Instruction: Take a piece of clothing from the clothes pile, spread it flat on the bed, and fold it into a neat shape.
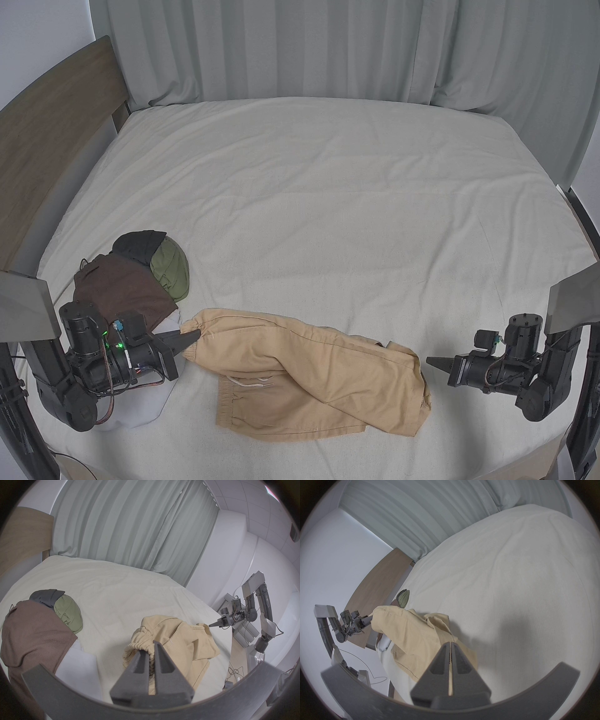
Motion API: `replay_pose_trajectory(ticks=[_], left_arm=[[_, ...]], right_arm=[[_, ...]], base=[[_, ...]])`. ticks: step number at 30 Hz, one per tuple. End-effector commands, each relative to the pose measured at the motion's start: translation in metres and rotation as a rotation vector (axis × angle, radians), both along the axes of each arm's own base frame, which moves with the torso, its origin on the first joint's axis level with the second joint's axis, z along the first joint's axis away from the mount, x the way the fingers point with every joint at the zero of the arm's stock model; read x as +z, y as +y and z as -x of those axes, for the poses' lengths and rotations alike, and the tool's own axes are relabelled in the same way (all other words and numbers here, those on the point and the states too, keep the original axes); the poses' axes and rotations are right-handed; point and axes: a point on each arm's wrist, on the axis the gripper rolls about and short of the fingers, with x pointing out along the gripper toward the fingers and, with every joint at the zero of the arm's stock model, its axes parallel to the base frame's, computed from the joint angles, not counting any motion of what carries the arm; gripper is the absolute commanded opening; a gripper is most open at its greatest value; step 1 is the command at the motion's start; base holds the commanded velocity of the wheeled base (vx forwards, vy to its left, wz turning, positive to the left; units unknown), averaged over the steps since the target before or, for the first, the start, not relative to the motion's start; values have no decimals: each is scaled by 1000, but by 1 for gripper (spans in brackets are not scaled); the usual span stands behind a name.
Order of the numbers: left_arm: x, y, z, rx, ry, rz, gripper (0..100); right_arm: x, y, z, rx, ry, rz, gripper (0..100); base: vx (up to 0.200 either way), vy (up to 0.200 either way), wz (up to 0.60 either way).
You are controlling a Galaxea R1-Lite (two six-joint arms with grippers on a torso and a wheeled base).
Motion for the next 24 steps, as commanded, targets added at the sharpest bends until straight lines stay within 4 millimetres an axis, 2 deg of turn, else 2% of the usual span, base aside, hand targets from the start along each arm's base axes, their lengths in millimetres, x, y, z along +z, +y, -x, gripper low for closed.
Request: replay_pose_trajectory(ticks=[1, 4, 5, 15, 22, 23, 24], left_arm=[[0, 0, 0, 0, -3, 1, 0], [0, 0, 0, 0, 0, 0, 0], [0, 0, 0, -2, -2, 1, 0], [0, 0, 0, -2, -4, 0, 0], [0, 0, 1, -2, -1, -1, 0], [0, 0, 0, -1, -3, -1, 0], [0, 0, 0, -1, -1, -1, 0]], right_arm=[[1, -6, -2, -14, -17, 16, 0], [0, -4, 0, -4, -13, 21, 0], [-1, -4, 2, 0, -7, 24, 100], [0, 17, 3, 77, -22, 22, 100], [-15, 20, -4, 53, 6, 48, 100], [-17, 21, -4, 52, 11, 49, 0], [-18, 21, -5, 52, 12, 50, 0]], base=[[0, 0, 0], [0, 0, 0], [0, 0, 0], [0, 0, 0], [0, 0, 0], [0, 0, 0], [0, 0, 0]])
